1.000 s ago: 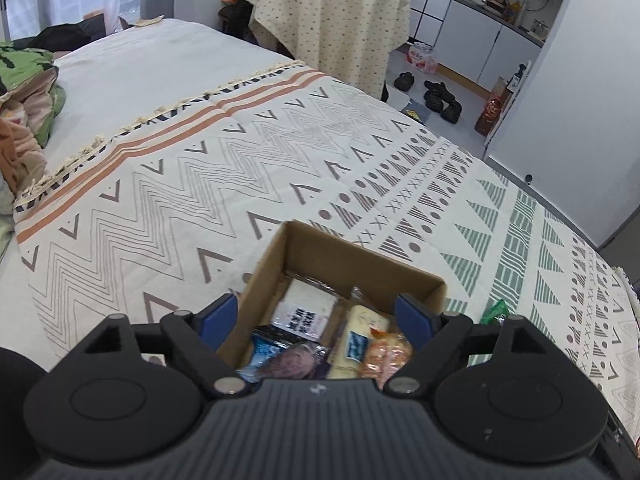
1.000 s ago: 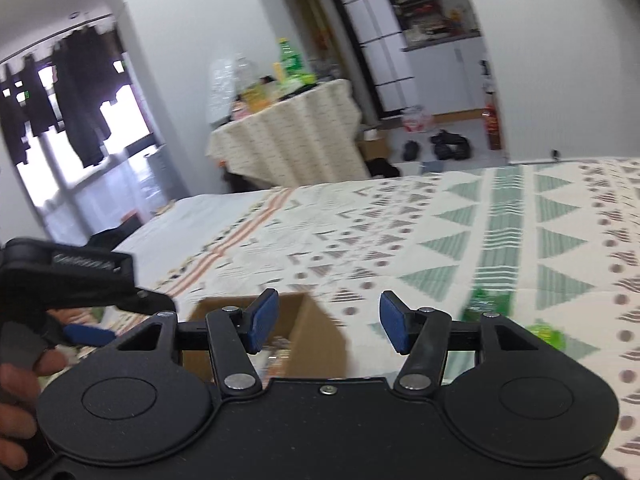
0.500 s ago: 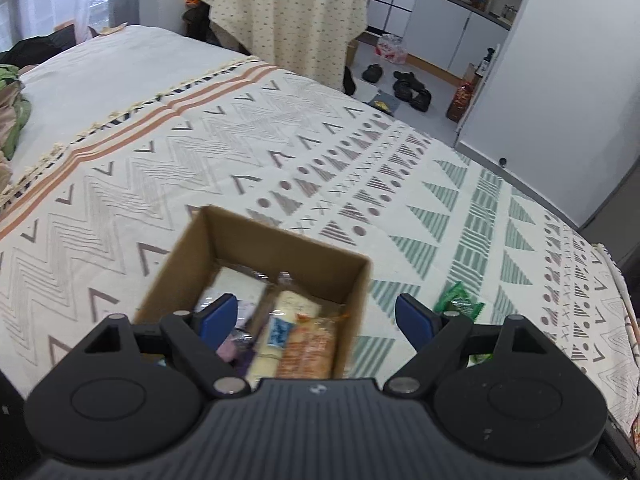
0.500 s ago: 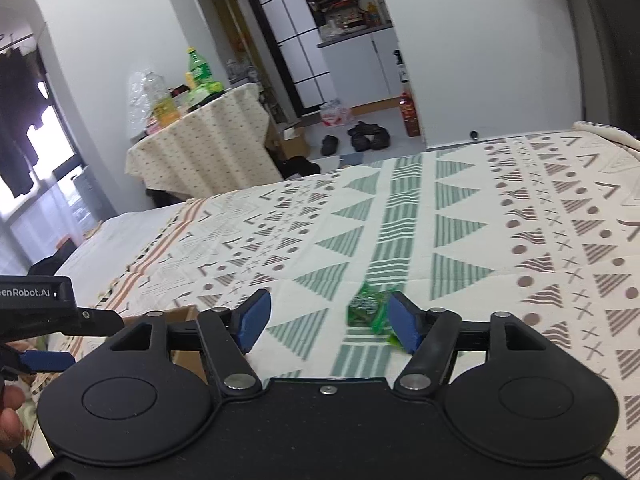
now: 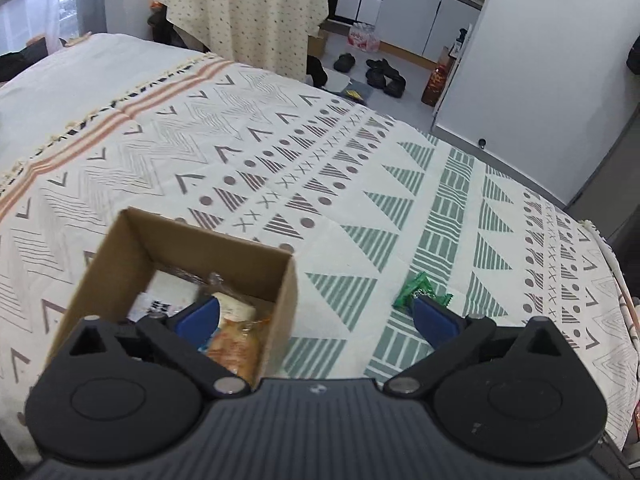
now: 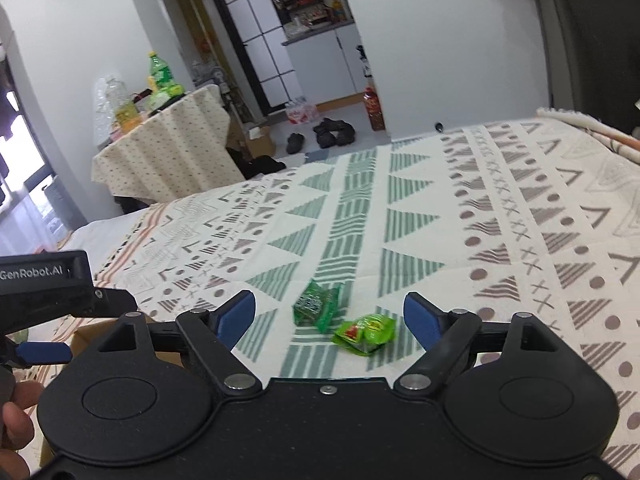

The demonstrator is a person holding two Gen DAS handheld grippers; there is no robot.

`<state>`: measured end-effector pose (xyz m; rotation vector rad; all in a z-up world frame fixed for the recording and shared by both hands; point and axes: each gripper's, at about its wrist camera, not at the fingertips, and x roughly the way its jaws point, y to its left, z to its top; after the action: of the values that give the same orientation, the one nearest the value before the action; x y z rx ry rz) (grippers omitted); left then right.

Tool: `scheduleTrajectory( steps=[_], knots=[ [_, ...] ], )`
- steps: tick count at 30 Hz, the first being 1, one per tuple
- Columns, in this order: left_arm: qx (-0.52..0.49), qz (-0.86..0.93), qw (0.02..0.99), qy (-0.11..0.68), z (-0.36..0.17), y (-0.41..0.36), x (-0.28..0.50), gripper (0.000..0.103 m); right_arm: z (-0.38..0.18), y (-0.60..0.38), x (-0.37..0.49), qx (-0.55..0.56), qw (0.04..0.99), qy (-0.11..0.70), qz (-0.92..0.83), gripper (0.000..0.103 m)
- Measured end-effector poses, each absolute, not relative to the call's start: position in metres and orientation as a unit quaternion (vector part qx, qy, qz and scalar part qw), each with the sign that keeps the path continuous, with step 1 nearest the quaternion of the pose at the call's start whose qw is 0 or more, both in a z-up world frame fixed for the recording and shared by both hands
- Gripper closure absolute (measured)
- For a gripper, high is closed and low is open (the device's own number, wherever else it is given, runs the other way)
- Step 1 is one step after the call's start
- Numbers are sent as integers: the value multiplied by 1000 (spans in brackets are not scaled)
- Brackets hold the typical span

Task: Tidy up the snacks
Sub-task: 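Move both grippers back to the two green candies on the bed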

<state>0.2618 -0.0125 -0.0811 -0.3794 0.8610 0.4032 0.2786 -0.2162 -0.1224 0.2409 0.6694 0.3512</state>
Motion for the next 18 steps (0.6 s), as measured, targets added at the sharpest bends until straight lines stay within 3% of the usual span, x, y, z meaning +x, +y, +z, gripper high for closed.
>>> scheduleTrajectory(
  steps=[12,18],
  knots=[
    [-202,172,866,424,-103,-19,293,0,-151,-219,293,123,910,364,154,21],
    [-196,182,868,418,-105,-17,304,1,-166,-215,302,130,898,389,161,34]
  ],
)
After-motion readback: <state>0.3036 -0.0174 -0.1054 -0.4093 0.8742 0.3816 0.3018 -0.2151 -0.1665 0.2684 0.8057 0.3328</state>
